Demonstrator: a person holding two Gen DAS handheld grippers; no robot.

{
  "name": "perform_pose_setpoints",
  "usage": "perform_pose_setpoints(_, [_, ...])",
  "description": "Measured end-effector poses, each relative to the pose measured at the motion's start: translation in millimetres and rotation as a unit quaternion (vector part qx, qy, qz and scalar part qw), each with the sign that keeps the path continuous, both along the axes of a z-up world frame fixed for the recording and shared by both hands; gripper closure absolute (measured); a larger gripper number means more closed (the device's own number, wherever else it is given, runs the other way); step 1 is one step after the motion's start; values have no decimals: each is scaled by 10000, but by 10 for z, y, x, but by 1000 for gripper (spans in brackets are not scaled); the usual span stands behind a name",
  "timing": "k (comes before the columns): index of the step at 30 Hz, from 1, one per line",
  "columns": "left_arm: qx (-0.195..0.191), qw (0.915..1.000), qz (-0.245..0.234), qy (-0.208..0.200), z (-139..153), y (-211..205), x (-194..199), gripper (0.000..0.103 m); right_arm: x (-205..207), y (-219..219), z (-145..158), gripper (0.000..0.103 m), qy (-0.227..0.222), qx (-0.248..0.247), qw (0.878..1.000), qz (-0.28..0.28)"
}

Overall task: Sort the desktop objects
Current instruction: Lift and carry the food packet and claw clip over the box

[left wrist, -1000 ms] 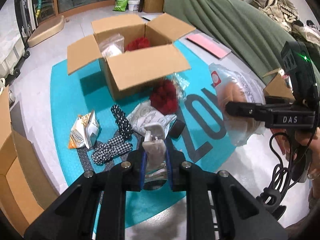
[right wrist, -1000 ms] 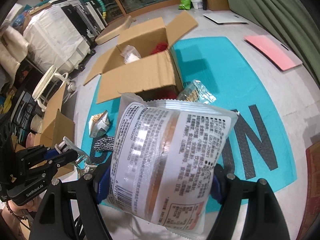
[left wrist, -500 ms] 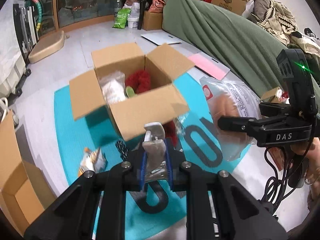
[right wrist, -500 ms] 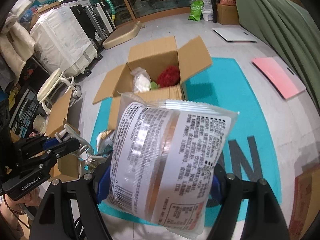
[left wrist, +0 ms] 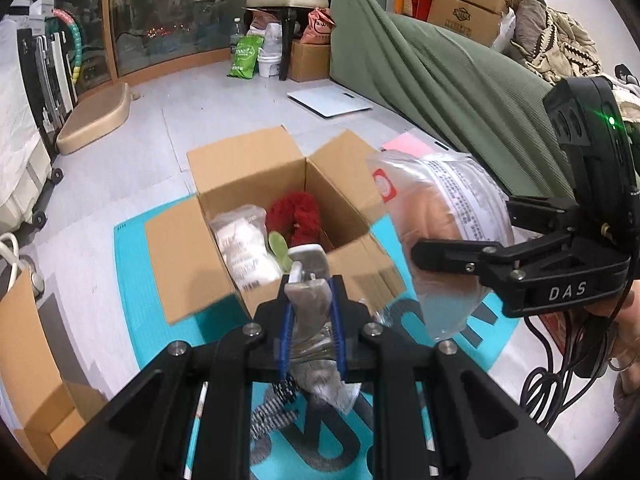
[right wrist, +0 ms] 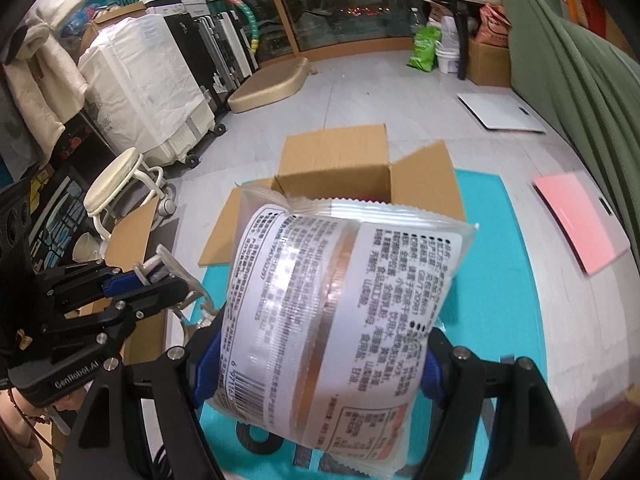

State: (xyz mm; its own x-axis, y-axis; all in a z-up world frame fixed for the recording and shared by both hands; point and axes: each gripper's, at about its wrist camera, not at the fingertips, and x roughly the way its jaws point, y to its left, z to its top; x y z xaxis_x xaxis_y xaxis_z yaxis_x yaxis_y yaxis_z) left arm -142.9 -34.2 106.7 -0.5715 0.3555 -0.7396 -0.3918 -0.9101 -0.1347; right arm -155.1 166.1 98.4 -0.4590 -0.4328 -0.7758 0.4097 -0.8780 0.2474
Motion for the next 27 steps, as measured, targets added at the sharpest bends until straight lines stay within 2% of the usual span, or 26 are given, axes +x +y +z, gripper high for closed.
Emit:
perform_pose_setpoints(6, [4,10000,4,54,-44,56,-288,88,-322,-108,-19,24,85,12,9999,65])
perform_pose_setpoints(10, [-138,9998,-29,128,-112,115,-451,87,-533,-145,-33,24,152,86,9998,85])
perform_pose_setpoints(27, [89,9995,246,195,-235,175,-1282,87,-1360,-219,-180,24,162,9,9996,223])
